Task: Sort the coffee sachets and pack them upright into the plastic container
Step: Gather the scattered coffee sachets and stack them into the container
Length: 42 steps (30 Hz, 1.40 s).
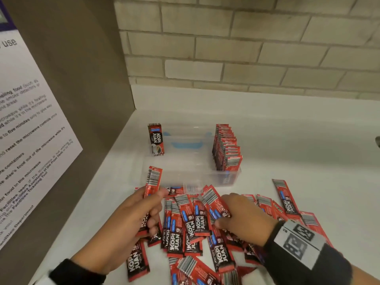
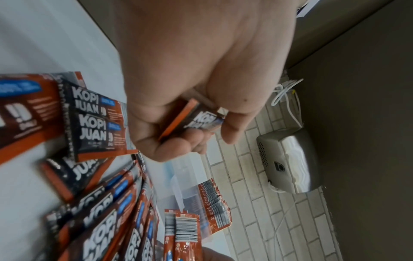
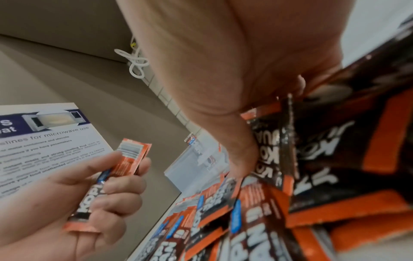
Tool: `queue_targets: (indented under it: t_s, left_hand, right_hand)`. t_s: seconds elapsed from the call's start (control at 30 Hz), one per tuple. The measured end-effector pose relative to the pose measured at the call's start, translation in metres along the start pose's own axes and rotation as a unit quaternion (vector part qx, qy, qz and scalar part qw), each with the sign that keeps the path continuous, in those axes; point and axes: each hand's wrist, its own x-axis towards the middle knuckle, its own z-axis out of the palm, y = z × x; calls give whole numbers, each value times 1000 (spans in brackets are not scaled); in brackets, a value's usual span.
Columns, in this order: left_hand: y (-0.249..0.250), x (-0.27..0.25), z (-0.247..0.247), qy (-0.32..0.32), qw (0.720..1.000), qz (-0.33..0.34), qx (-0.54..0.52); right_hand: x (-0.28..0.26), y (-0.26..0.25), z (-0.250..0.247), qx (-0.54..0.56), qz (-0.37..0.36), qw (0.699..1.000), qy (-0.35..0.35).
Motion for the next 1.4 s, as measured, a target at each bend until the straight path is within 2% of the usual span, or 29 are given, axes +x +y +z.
queue_targets:
  t_s: [0.07,0.17,0.27,0.37,0.47,0.57,0.67,0.73,0.83,0.97,1.07,1.13,1.2,1.3,1.4]
  left_hand:
    - [3,3,-2,-23,999,3,-32]
    - [5,7,-5,-45,999,5,-14]
    - [7,10,-2,-52,999,13,2]
    - [8,13,7,-58,998,17,1]
    - [14,13,23,-60,998,19,6]
    - [16,13,39,-93,995,32,22]
    - [18,14,53,-150,987,43,47]
    - [19,14,60,-171,983,45,54]
    - [17,17,61,-132,989,46,45]
    - [20,22,53,-85,995,50,-18]
    - [27,27,50,-35,996,66,-51]
    - [32,30,53,-37,995,74,-52]
    - [33,32,57,-52,994,87,-45]
    - [36,31,66,-39,988,143,-40]
    - [37,34,70,-22,984,175,-37]
  right_hand:
    - [-7,4,-5,32,-12,999,-2]
    - [-19,14,-22,89,-2,996,-2]
    - [-27,25,-41,220,12,975,14]
    - [-31,31,-52,362,-5,931,41]
    - [-29,22,-57,507,-41,859,56]
    - [-23,1,-60,572,-71,815,69]
    - [-14,-18,-61,596,-104,791,86]
    - [-10,-29,-60,598,-129,785,96]
    - [-6,-38,-60,591,-146,783,127]
    - [-5,-37,-61,543,-148,803,199]
    - [-3,-40,-48,517,-143,831,147]
    - [-2,-50,-36,512,-142,842,96]
    - [-1,-62,-27,512,-155,841,80]
    - [2,-76,-26,474,-160,856,126]
    - [6,-78,-31,433,-151,865,203]
